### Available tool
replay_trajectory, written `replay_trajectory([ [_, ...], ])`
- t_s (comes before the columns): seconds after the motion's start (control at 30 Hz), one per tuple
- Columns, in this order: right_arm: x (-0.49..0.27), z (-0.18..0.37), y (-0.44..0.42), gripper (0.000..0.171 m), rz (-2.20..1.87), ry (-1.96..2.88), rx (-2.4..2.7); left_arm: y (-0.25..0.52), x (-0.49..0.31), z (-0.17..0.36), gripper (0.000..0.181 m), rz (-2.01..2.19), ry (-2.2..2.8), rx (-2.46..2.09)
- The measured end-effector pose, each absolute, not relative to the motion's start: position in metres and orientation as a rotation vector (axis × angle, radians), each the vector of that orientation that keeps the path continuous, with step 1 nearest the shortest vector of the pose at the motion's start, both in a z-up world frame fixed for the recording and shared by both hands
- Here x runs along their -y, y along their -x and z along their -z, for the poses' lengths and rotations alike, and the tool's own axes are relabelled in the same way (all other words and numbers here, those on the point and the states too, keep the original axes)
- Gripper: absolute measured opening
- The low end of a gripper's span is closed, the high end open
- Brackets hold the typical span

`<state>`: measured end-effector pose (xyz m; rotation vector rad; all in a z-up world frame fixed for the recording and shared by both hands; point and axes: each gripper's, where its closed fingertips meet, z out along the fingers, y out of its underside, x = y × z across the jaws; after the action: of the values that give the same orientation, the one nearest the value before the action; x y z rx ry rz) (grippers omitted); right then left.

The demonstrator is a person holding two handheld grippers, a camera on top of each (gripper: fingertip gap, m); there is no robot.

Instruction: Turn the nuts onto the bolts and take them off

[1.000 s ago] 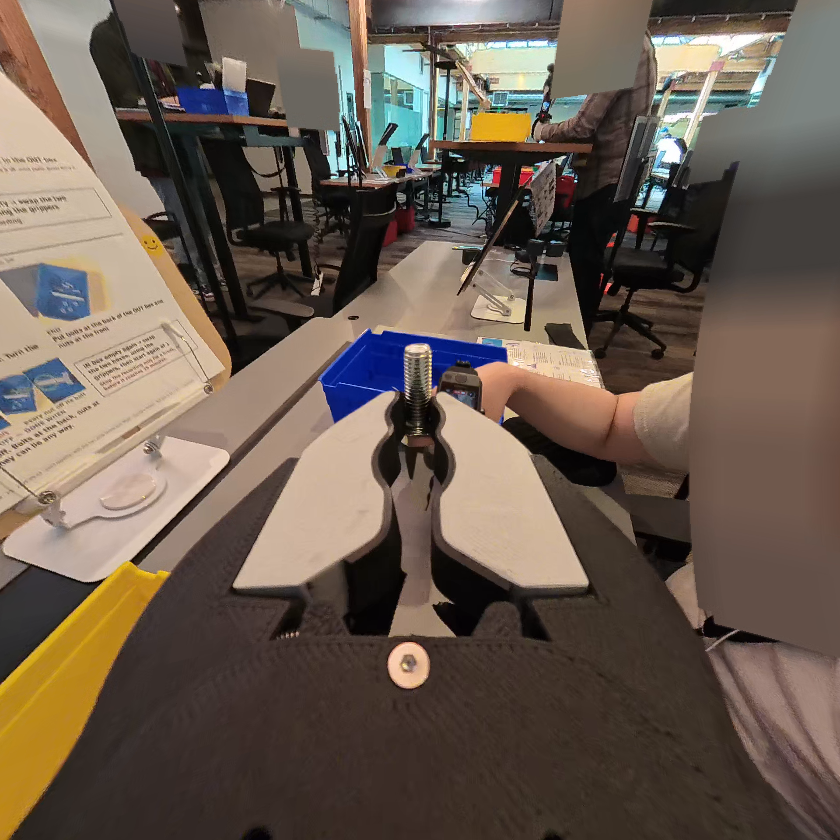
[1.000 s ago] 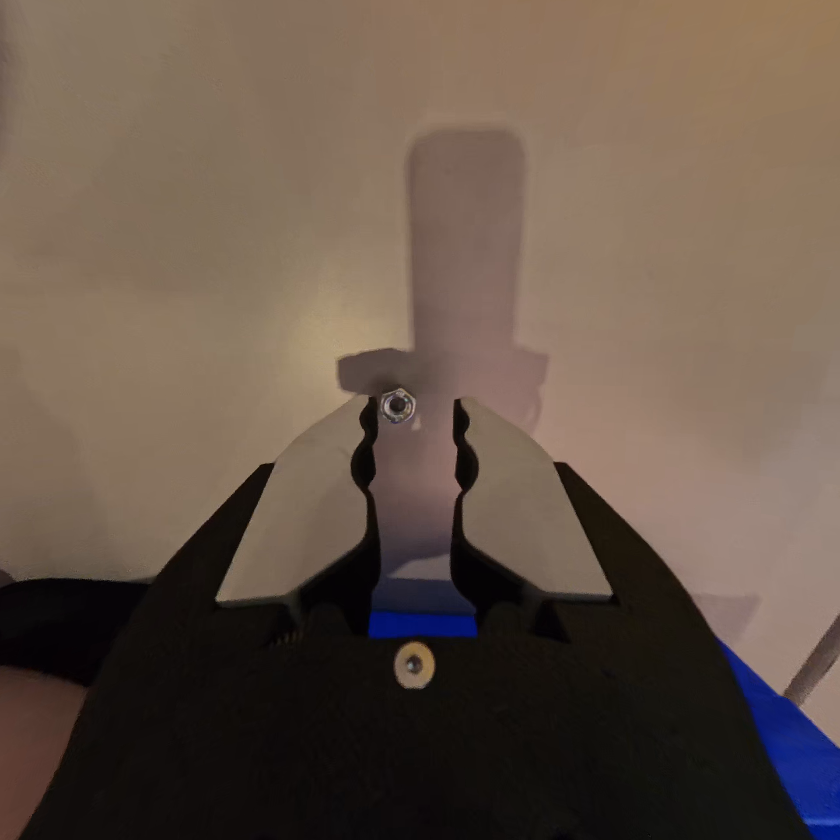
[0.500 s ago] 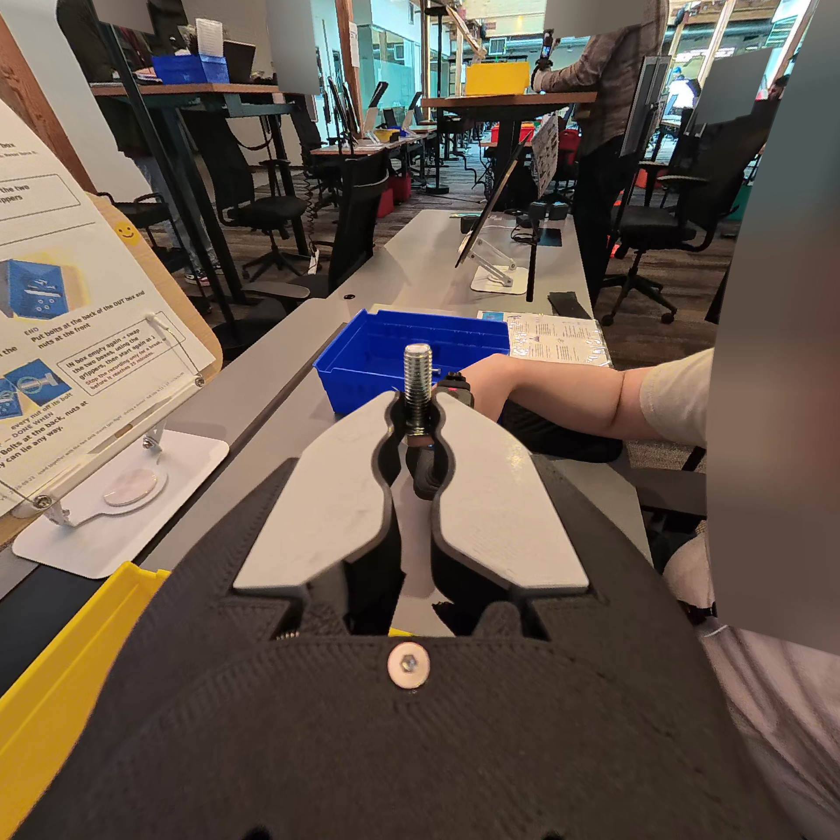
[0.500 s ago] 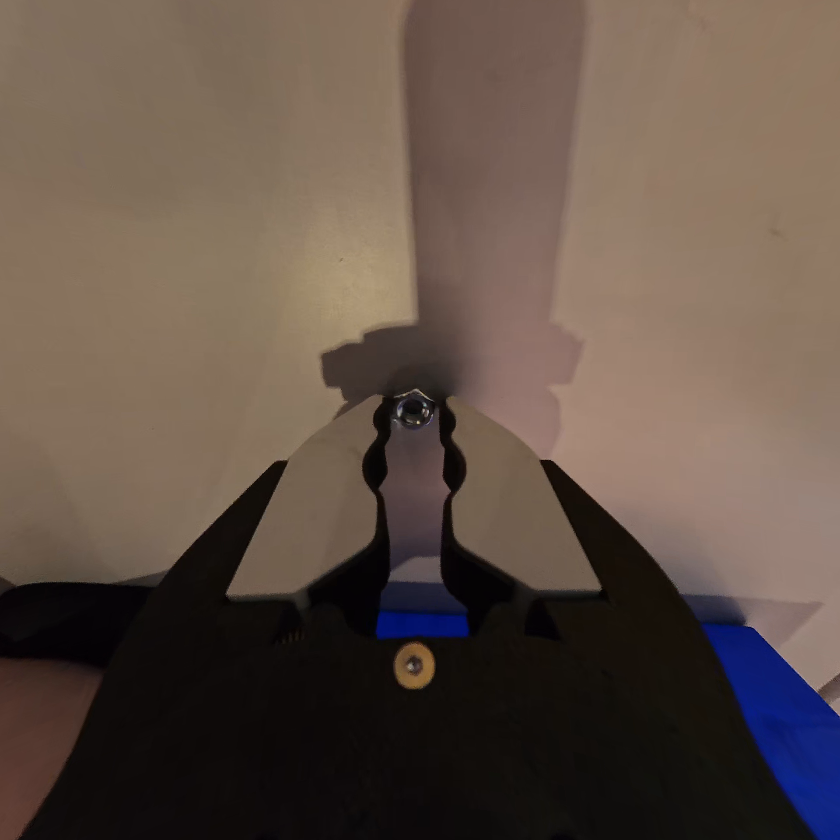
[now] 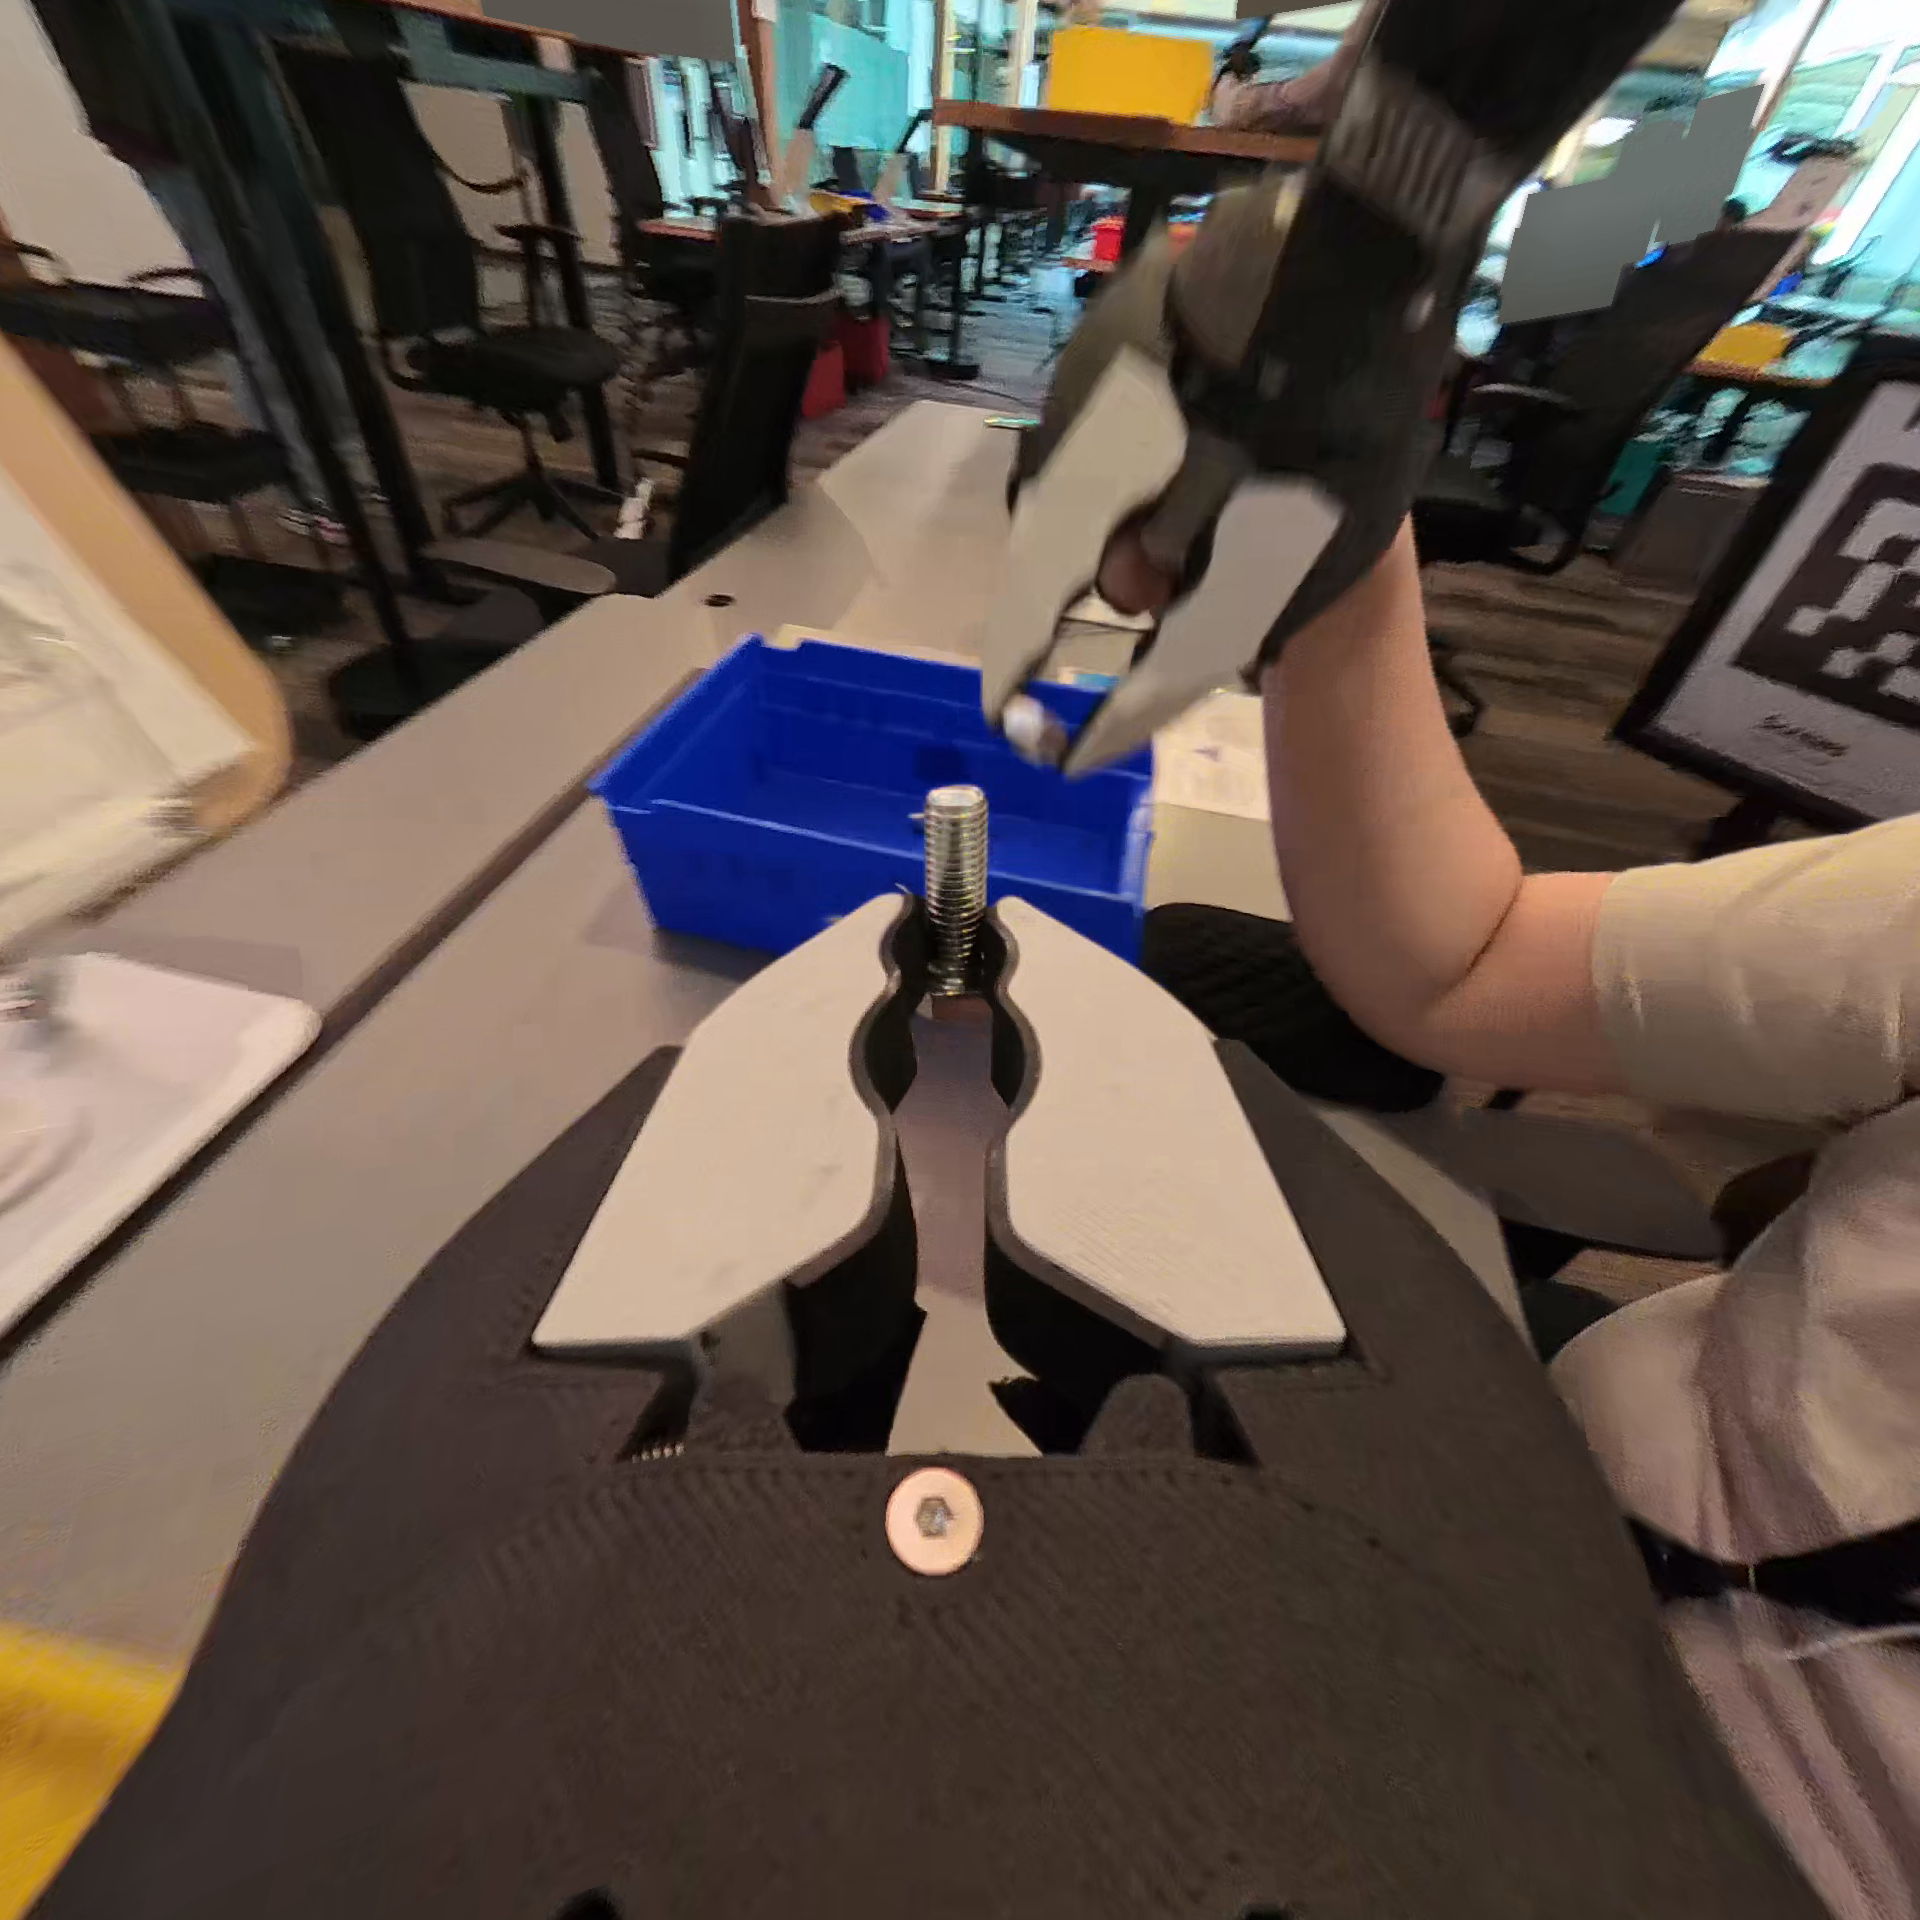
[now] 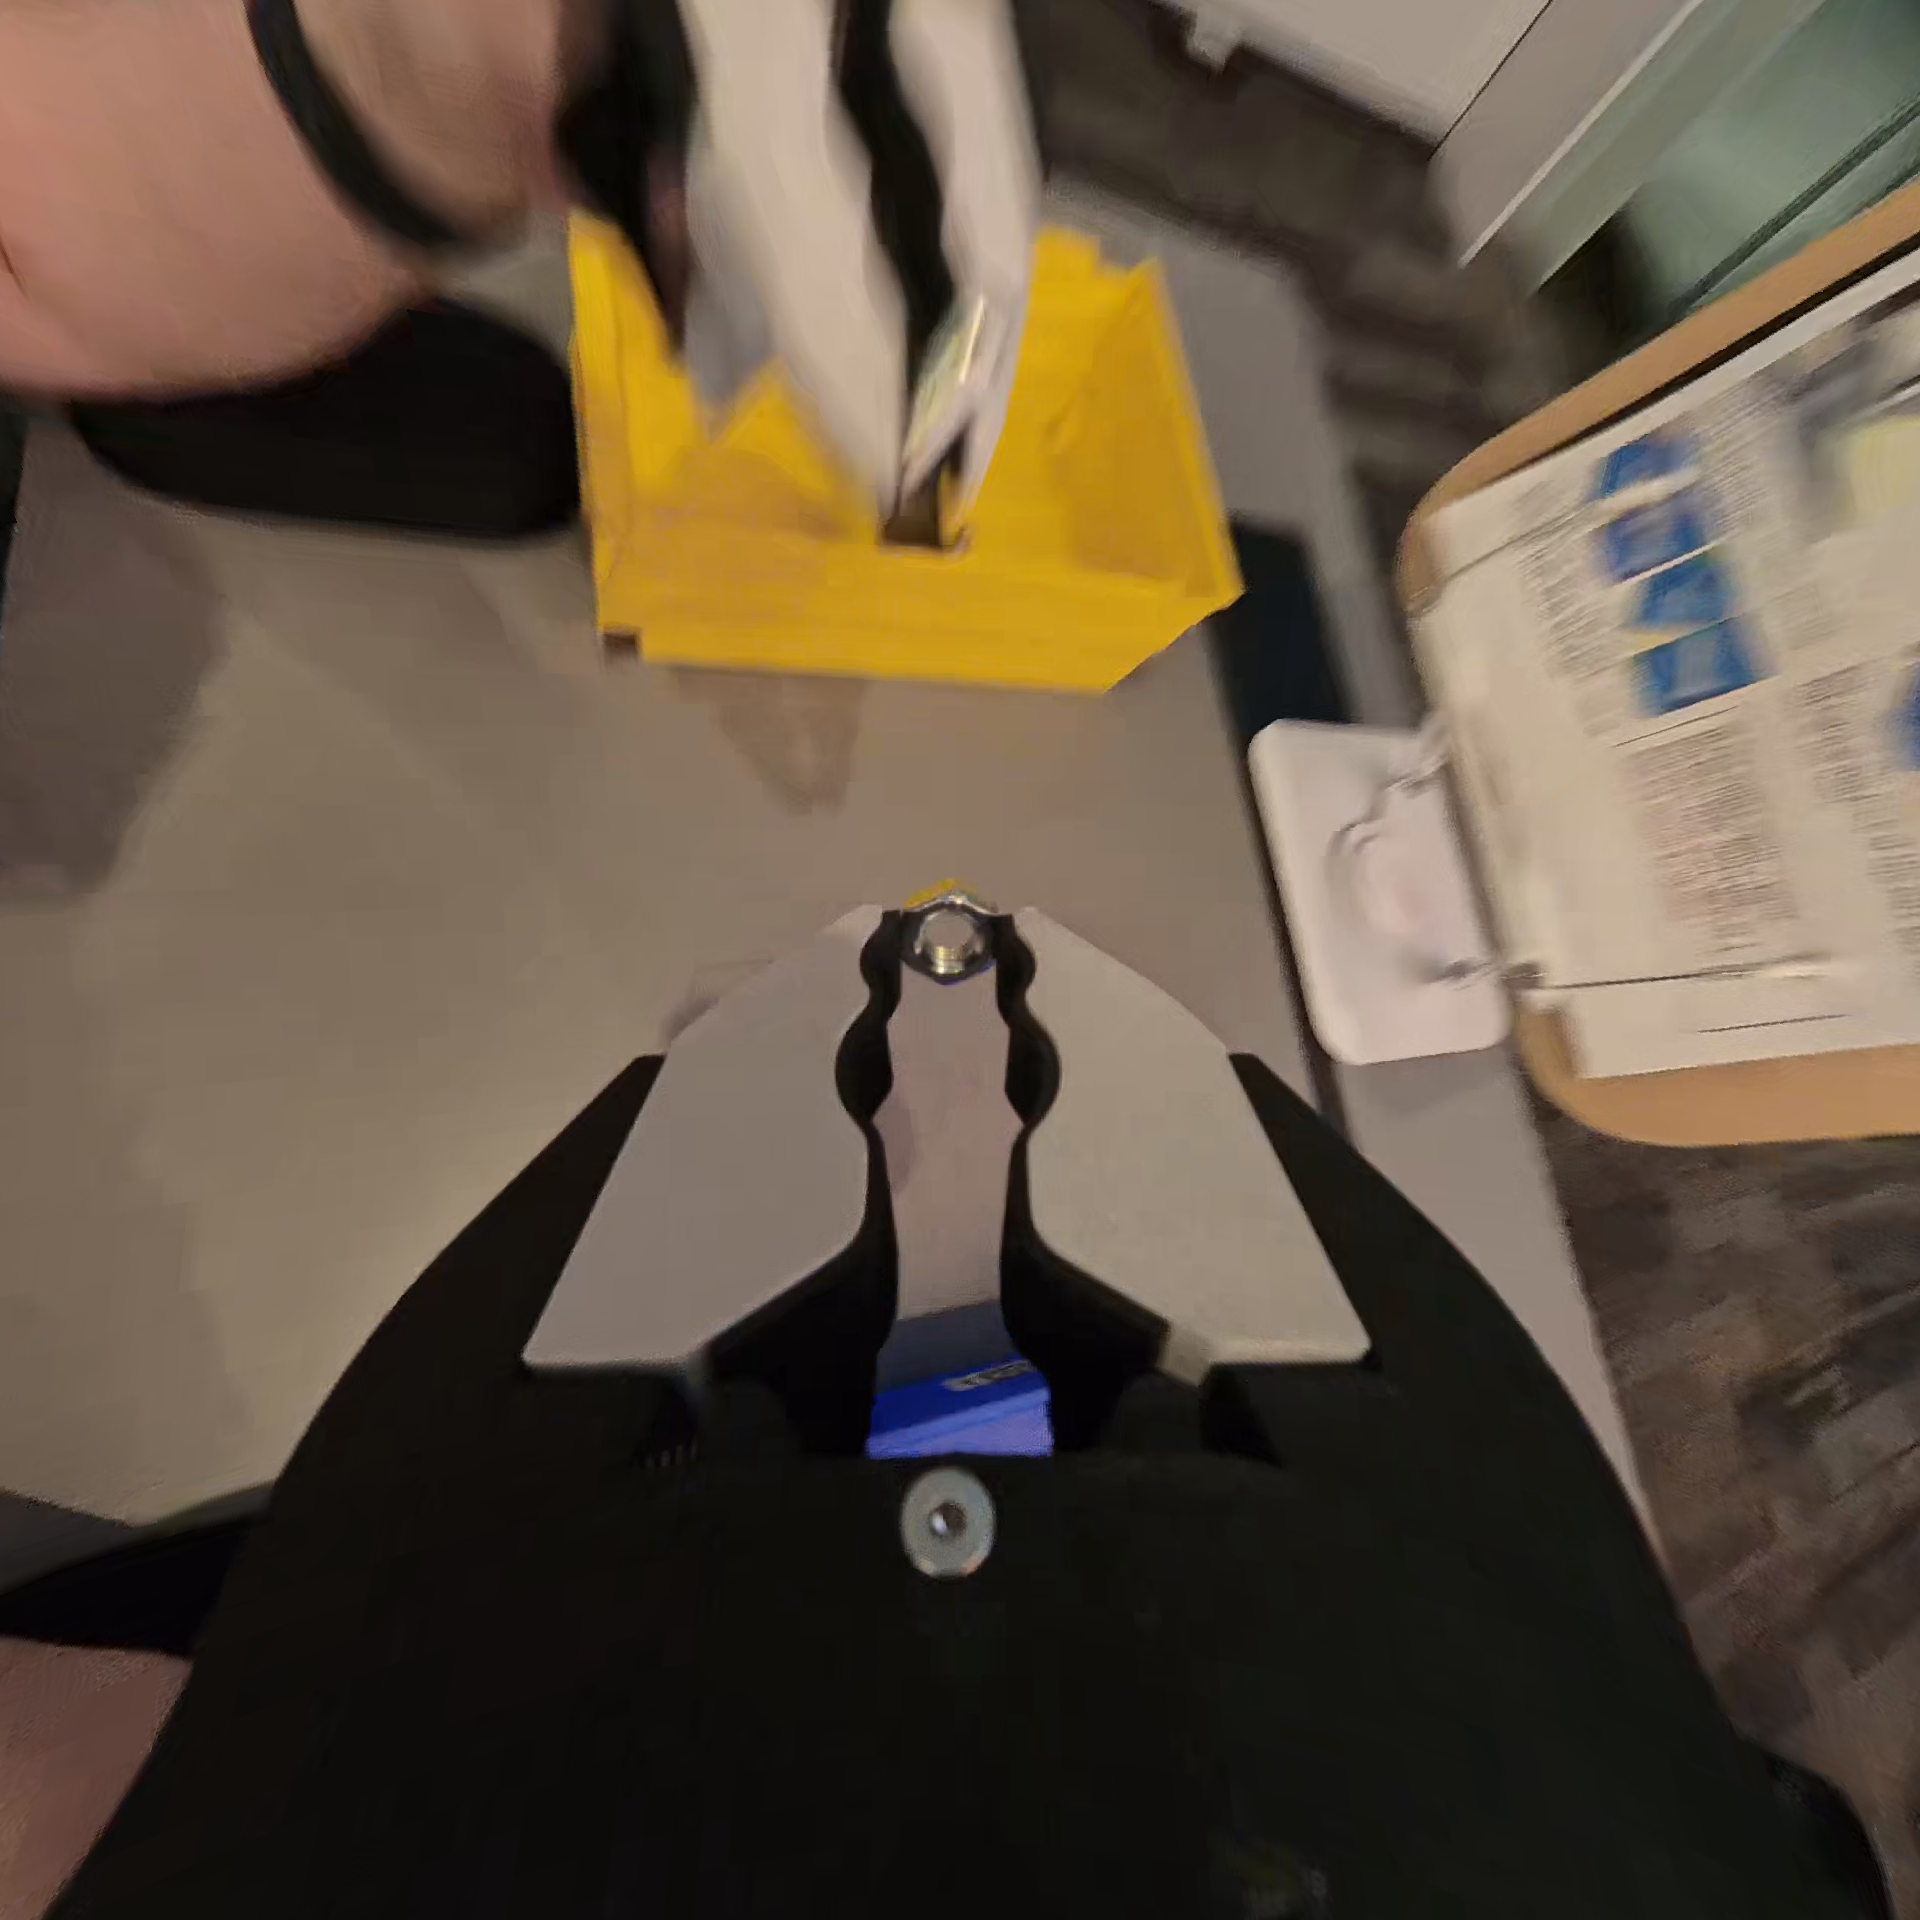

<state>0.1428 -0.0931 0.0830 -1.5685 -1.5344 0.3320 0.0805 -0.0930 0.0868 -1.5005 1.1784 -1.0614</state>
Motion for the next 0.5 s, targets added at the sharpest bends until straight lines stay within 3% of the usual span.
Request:
replay_trajectory([
  [0.1,0.104,-0.103,-0.155,0.018,-0.341,1.500,1.494,-0.137,0.107,-0.043,0.009,1.177,1.502,-1.181],
  [0.27,0.117,-0.029,-0.173,0.018,-0.337,1.630,1.763,-0.178,0.112,0.032,0.009,1.139,1.495,-1.166],
  [0.5,0.102,0.025,-0.174,0.019,-0.286,1.791,1.960,-0.182,0.101,0.069,0.009,1.092,1.465,-1.138],
])
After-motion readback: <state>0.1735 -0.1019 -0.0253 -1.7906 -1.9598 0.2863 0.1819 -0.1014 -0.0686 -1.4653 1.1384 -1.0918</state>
